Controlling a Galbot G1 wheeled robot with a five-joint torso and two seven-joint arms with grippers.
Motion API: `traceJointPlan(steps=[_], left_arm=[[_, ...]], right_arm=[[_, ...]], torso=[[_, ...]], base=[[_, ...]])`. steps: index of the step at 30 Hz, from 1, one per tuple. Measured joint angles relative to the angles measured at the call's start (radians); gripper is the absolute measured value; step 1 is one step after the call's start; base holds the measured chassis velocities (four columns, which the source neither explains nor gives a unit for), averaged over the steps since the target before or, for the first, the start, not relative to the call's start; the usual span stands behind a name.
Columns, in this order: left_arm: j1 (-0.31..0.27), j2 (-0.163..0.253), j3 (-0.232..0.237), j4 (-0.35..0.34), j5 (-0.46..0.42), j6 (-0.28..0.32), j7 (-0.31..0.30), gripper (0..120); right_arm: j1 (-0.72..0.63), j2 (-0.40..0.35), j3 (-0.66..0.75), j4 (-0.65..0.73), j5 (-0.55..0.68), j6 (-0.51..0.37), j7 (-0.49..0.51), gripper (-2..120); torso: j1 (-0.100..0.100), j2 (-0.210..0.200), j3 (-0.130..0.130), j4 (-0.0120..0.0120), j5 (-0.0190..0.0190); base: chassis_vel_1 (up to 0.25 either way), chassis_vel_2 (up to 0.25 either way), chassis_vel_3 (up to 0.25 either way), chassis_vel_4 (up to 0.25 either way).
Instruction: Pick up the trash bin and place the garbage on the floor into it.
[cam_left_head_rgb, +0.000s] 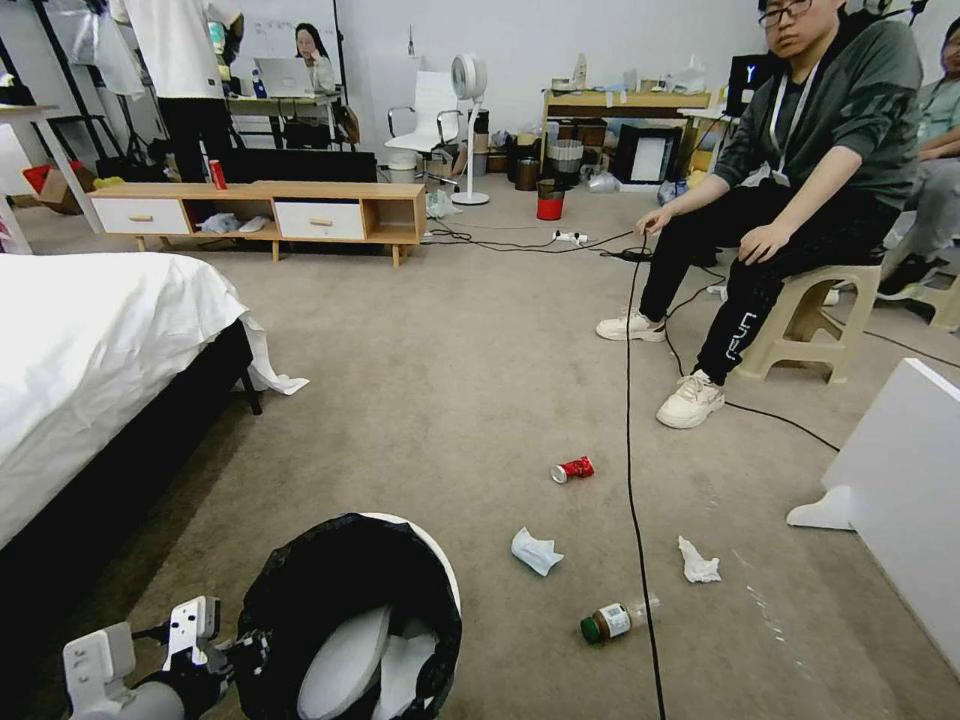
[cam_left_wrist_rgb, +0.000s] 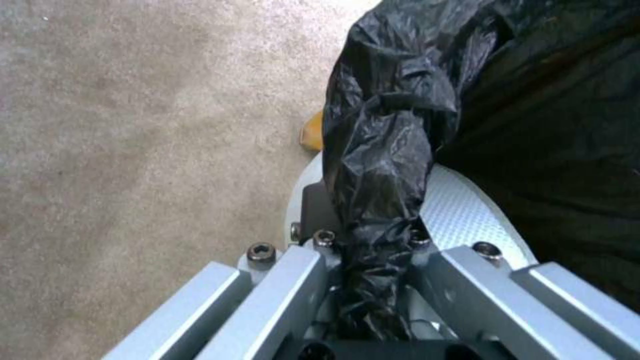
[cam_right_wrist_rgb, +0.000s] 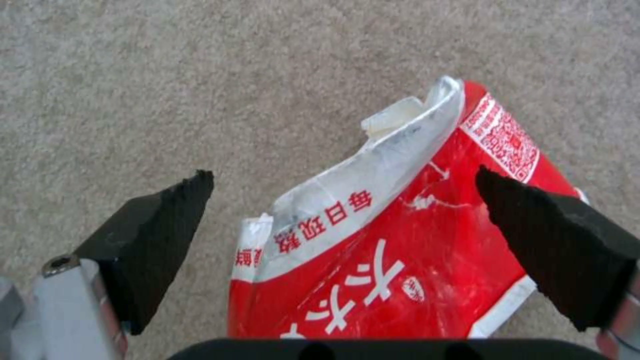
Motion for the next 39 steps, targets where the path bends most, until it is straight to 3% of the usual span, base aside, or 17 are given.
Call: traceJointPlan(steps=[2,8,10,12,14,20,22,24,25,27,30,39], left_arm=[[-0.002,0.000,0.000,0.000,-0.001,0.000,0.000,1],[-0.005,0.002,0.000,0.002,-0.003,0.000,0.000,1],[-0.006,0.004,0.000,0.003,-0.005,0.000,0.000,1],[-0.007,0.004,0.000,0.003,-0.005,0.000,0.000,1],[-0.008,0.004,0.000,0.003,-0.005,0.000,0.000,1],[-0.009,0.006,0.000,0.004,-0.006,0.000,0.000,1],[-0.010,0.006,0.000,0.004,-0.006,0.000,0.000,1],[-0.010,0.006,0.000,0.004,-0.006,0.000,0.000,1],[-0.011,0.007,0.000,0.004,-0.007,0.000,0.000,1],[-0.011,0.007,0.000,0.004,-0.007,0.000,0.000,1],[-0.011,0.010,0.000,0.004,-0.008,0.000,0.000,1],[-0.009,0.021,0.002,-0.002,-0.014,-0.001,0.001,1]], right_arm=[[0.001,-0.001,0.000,0.000,0.004,-0.006,0.000,100],[-0.008,-0.002,0.006,-0.002,0.008,-0.019,0.006,85],[-0.012,-0.008,0.011,-0.001,0.009,-0.020,0.006,72],[-0.013,-0.008,0.012,0.000,0.009,-0.021,0.006,70],[-0.015,-0.010,0.013,0.006,0.010,-0.025,0.008,57],[-0.021,-0.011,0.017,0.013,0.011,-0.027,0.012,39],[-0.024,-0.013,0.022,0.018,0.011,-0.027,0.013,28],[-0.025,-0.013,0.023,0.019,0.011,-0.028,0.013,26],[-0.028,-0.013,0.026,0.022,0.010,-0.027,0.013,18],[-0.031,-0.012,0.028,0.026,0.010,-0.028,0.013,14],[-0.048,-0.010,0.038,0.038,0.004,-0.028,0.013,0],[-0.095,-0.013,0.080,0.107,-0.013,-0.018,0.009,0]], torso=[[0.000,0.000,0.000,0.0000,0.0000],[0.000,0.000,0.000,0.0000,0.0001],[0.000,0.000,0.000,0.0000,0.0001],[0.000,0.000,0.000,0.0000,0.0000],[0.000,0.000,0.000,0.0000,0.0001],[0.000,0.000,0.000,0.0000,0.0001],[0.000,0.000,0.000,0.0000,0.0001],[0.000,0.000,0.000,0.0000,0.0001],[0.000,0.000,0.000,0.0000,0.0001],[0.000,0.000,0.000,0.0000,0.0001],[0.000,0.000,0.000,0.0000,0.0001],[0.000,0.000,0.000,0.0001,0.0003]], base=[[0.000,0.000,0.000,0.000],[0.000,0.000,0.000,0.000],[0.000,0.000,0.000,0.000],[0.000,0.000,0.000,0.000],[0.000,0.000,0.000,0.000],[0.000,0.000,0.000,0.000],[0.000,0.000,0.000,0.000],[0.000,0.000,0.000,0.000],[0.000,0.000,0.000,0.000],[0.000,0.000,0.000,0.000],[0.000,0.000,0.000,0.000],[0.000,0.000,0.000,0.000]])
